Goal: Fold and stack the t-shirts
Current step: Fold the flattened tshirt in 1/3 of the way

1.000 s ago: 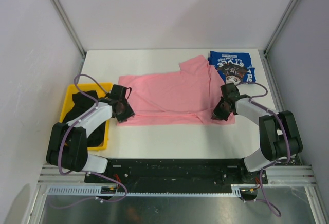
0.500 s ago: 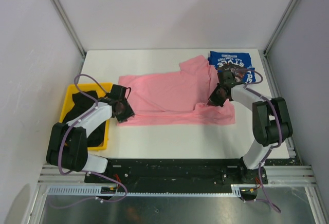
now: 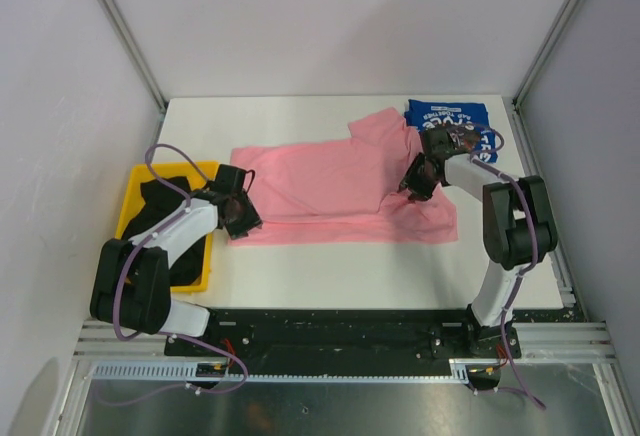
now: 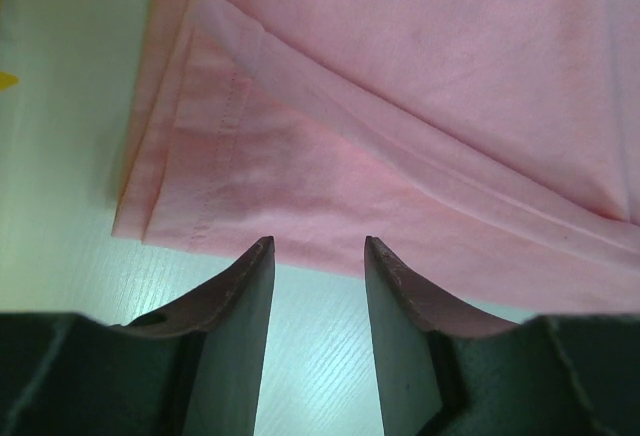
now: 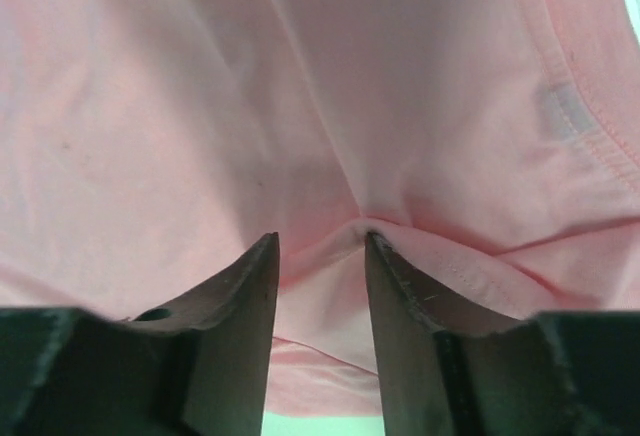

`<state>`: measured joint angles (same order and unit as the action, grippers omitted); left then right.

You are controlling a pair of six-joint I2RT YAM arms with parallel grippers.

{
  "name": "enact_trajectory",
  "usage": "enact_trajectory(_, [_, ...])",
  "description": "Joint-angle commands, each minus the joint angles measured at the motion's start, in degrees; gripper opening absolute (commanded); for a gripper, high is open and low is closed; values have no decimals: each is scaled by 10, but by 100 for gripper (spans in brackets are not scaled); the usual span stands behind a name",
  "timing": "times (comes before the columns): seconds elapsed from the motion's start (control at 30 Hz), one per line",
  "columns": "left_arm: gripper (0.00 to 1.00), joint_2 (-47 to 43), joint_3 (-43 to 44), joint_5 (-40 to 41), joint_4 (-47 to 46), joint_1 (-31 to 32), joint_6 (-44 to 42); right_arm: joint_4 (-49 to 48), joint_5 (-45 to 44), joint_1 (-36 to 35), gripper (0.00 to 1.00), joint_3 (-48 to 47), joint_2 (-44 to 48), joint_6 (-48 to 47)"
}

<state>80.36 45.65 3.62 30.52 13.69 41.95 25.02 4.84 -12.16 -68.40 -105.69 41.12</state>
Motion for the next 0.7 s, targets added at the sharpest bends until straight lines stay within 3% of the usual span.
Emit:
enact_trajectory(0.0, [46, -10, 12, -10, -10, -4, -15, 5, -38, -5, 48, -50, 25, -53])
enact_trajectory(0.23, [46, -9, 13, -13, -10, -4, -14, 61, -92, -13, 50, -58, 97, -76])
enact_trajectory(0.43, [46, -9, 16, -12, -10, -4, -14, 109, -126, -52, 30, -16, 154, -66])
enact_trajectory(0.67, [46, -3, 20, -14, -10, -5, -12, 94, -113, -59, 23, 63, 170, -50])
